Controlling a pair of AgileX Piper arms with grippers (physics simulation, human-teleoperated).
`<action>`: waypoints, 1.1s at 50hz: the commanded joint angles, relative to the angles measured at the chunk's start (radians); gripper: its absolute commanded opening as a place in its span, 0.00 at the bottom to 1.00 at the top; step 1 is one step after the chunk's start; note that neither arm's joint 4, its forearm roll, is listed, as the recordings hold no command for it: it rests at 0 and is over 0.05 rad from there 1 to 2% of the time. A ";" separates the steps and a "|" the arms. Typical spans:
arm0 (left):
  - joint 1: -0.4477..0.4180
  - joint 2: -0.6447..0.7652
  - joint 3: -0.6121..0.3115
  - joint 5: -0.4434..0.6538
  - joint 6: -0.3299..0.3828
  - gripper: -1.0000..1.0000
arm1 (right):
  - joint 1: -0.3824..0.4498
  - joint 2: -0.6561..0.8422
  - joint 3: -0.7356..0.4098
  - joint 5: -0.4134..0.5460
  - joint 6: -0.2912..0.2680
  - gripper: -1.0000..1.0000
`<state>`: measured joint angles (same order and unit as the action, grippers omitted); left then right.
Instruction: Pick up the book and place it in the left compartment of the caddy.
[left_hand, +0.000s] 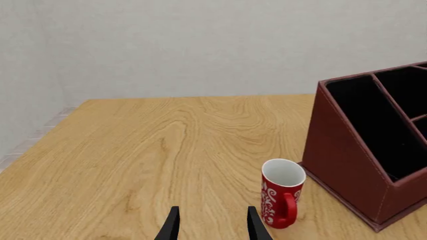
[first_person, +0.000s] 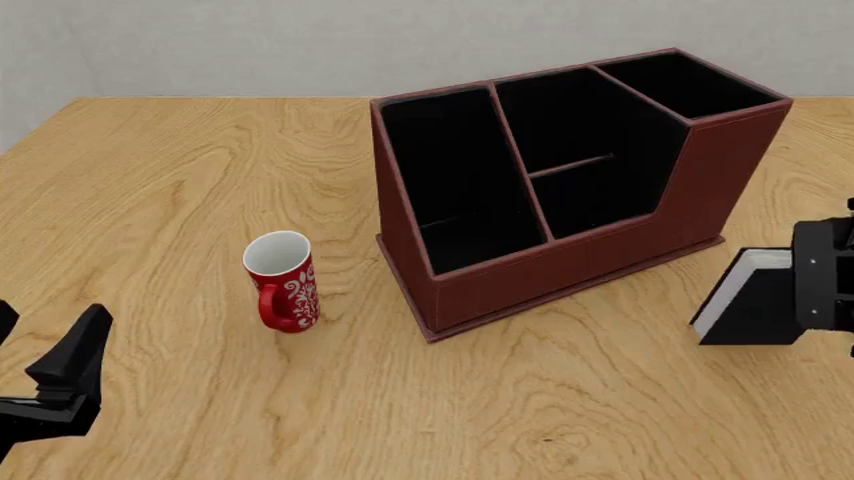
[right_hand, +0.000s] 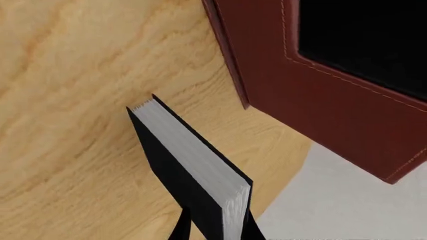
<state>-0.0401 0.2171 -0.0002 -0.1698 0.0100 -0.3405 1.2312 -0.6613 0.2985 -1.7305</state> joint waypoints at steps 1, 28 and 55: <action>-0.006 -0.017 0.000 0.012 -0.004 1.00 | 0.043 -0.052 0.021 0.050 0.040 0.00; -0.025 -0.175 -0.013 0.157 -0.020 1.00 | 0.115 -0.290 -0.019 0.286 0.132 0.00; -0.040 -0.191 -0.030 0.168 -0.035 1.00 | 0.137 -0.552 -0.104 0.718 0.295 0.00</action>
<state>-0.0742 0.0321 -0.0268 -0.0034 -0.0206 -0.2103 0.7923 -0.7237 0.8359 -1.5269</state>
